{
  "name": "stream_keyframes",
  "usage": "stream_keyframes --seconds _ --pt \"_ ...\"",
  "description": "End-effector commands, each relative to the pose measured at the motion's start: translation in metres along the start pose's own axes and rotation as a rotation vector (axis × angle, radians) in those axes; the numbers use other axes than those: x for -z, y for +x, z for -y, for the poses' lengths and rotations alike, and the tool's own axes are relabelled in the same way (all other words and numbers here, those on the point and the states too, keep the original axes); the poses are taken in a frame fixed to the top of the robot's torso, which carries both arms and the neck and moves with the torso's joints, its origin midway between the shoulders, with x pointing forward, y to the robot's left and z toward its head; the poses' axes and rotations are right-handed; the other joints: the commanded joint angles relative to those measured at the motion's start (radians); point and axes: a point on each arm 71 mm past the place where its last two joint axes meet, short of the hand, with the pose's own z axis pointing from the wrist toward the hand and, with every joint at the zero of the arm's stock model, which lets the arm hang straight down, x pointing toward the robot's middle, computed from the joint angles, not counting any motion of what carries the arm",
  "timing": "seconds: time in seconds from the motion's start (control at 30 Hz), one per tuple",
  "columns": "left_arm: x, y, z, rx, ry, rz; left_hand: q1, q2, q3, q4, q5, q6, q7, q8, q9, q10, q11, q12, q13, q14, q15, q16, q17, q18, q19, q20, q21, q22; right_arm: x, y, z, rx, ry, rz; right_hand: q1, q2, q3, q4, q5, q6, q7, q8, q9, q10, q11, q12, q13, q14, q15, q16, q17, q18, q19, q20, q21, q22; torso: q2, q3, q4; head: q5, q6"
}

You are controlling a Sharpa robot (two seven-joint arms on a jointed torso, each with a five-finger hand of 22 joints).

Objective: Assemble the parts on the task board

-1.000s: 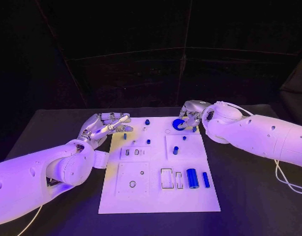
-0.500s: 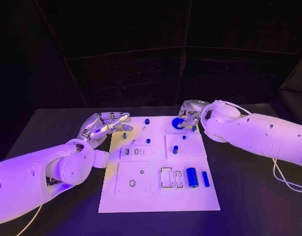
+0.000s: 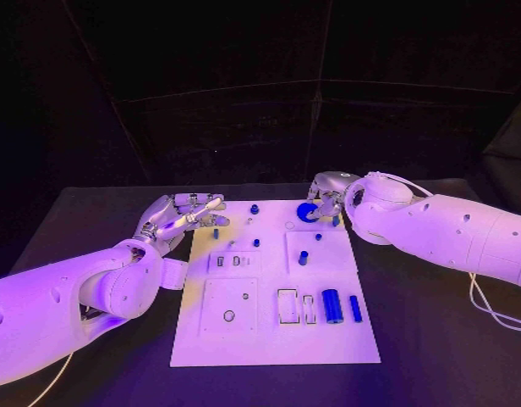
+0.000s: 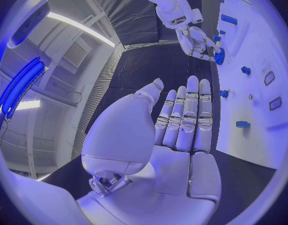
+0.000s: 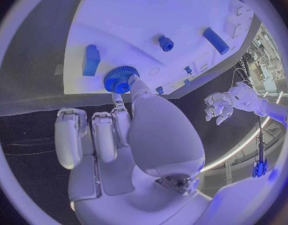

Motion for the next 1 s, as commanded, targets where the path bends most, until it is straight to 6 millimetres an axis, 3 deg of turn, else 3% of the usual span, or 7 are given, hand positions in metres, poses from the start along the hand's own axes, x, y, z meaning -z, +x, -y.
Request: stream_keyframes --seconds 0.03,0.53,0.8,1.0 --pt "0.000 0.001 0.001 0.003 0.005 -0.013 -0.006 0.004 0.000 -0.007 0.002 -0.001 0.003 -0.005 -0.001 0.001 0.005 -0.003 -0.001 0.006 -0.001 -0.003 0.002 0.014 0.008 0.000 -0.006 -0.001 0.003 -0.001 -0.004 -0.003 -0.005 0.068 0.008 0.020 0.014 0.001 -0.011 0.019 -0.010 0.008 0.004 0.000 -0.007 -0.003 0.070 0.084 -0.008 0.004 0.172 -0.010 0.011 -0.006 0.006 0.142 0.000 0.0008 -0.0020 0.002 0.001" --pt "0.001 -0.001 0.002 0.000 0.005 -0.008 -0.005 0.005 0.001 -0.009 0.003 -0.001 0.003 -0.006 -0.001 0.001 0.005 -0.004 -0.001 0.006 -0.001 -0.005 0.002 0.013 0.009 0.000 -0.006 -0.002 0.026 -0.012 -0.054 -0.031 -0.115 0.226 -0.017 -0.002 0.060 -0.002 0.031 0.031 -0.014 0.003 0.000 0.002 -0.011 -0.009 0.067 0.084 -0.013 0.003 0.171 -0.012 0.020 -0.011 0.011 0.154 -0.001 -0.0015 0.0022 0.002 0.003" --pt "0.001 -0.001 0.002 0.000 0.007 -0.007 -0.005 0.005 0.001 -0.009 0.003 -0.001 0.003 -0.006 -0.001 0.001 0.005 -0.004 -0.001 0.006 -0.001 -0.005 0.002 0.013 0.009 0.000 -0.006 -0.002 0.019 -0.008 -0.088 -0.002 -0.170 0.217 -0.022 -0.008 0.064 -0.001 0.031 0.033 -0.014 0.001 0.000 0.003 -0.011 -0.009 0.068 0.084 -0.013 0.003 0.172 -0.014 0.024 -0.011 0.013 0.159 0.000 -0.0018 0.0005 0.012 0.003" --pt "0.001 -0.001 0.002 0.001 0.007 -0.009 -0.004 0.006 0.002 -0.010 0.003 0.000 0.003 -0.006 -0.001 0.002 0.004 -0.005 -0.001 0.007 -0.001 -0.006 0.003 0.014 0.009 0.000 -0.006 -0.002 0.009 0.001 -0.107 0.016 -0.184 0.179 -0.029 -0.013 0.069 0.001 0.029 0.031 -0.013 -0.001 -0.001 0.002 -0.011 -0.011 0.066 0.083 -0.013 0.002 0.169 -0.014 0.024 -0.012 0.013 0.160 0.000 -0.0019 0.0026 0.015 -0.002"
